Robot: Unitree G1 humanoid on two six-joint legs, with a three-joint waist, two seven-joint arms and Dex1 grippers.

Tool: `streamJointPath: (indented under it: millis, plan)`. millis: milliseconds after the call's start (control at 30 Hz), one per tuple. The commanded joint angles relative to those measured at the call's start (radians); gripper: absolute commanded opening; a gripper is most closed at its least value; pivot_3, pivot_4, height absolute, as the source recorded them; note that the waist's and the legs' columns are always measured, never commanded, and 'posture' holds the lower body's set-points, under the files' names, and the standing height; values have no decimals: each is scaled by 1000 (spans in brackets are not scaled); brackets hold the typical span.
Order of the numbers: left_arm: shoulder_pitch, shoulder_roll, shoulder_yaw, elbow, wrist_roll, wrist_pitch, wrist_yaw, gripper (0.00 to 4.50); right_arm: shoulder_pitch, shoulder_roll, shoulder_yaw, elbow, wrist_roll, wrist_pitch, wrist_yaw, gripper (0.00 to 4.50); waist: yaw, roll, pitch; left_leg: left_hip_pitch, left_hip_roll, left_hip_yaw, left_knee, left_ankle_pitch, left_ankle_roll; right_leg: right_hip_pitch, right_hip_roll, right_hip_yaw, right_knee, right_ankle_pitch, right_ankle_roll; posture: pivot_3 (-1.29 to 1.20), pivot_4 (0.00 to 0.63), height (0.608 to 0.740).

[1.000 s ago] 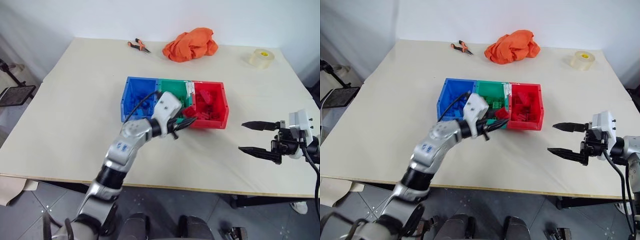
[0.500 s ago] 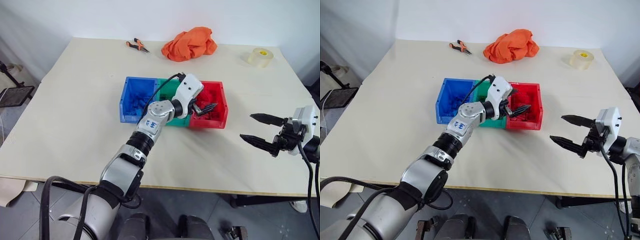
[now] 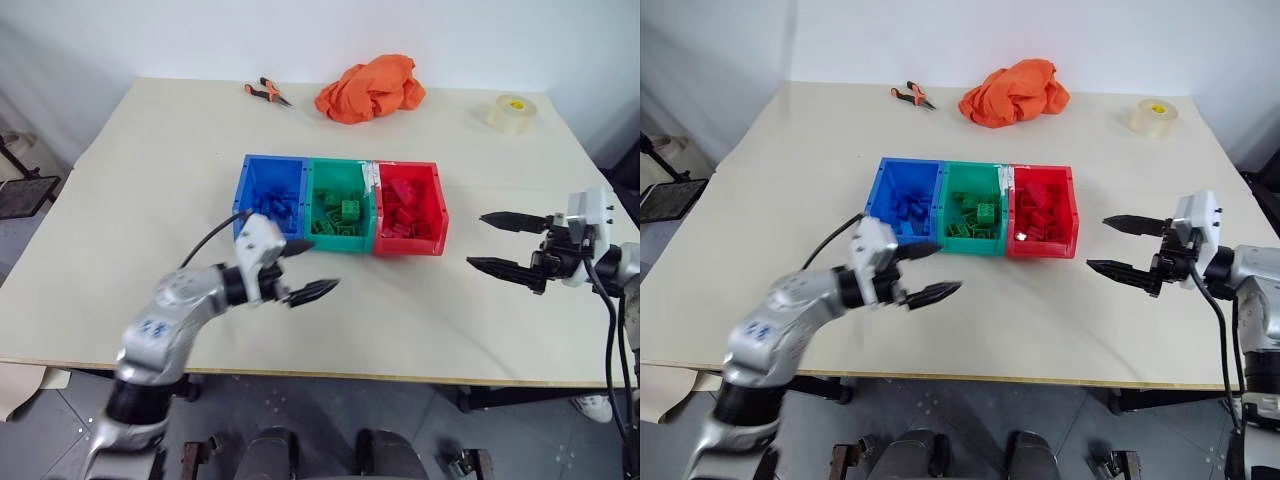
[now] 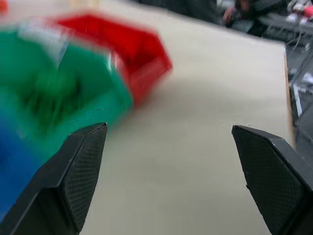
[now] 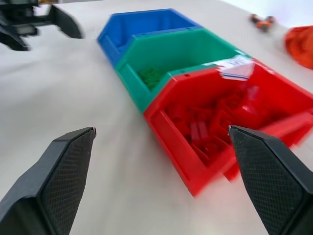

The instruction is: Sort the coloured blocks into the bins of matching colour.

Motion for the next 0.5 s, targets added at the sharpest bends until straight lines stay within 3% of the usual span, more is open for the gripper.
streamJointPath:
  millis: [33,200,500]
  plan:
    - [97,68,119,-78,-62,-16,-46,4324,-41,-7,6,50,-26,-34,47,4500,3,0,0,0,-1,-1,0,0,0,0,0,0,0,0,0,0,150,740]
    - [283,167,327,-48,-104,-47,-103,4324,-106,-10,42,152,-79,-78,97,4500,-3,0,0,0,0,-1,-1,0,-1,0,0,-1,-1,0,-1,0,150,740]
    - [207,204,423,139,-94,-173,-115,4324,-103,-24,32,214,-109,-118,142,4500,-6,1,0,0,0,0,-2,-1,-1,-1,0,-2,0,-1,-1,0,150,740]
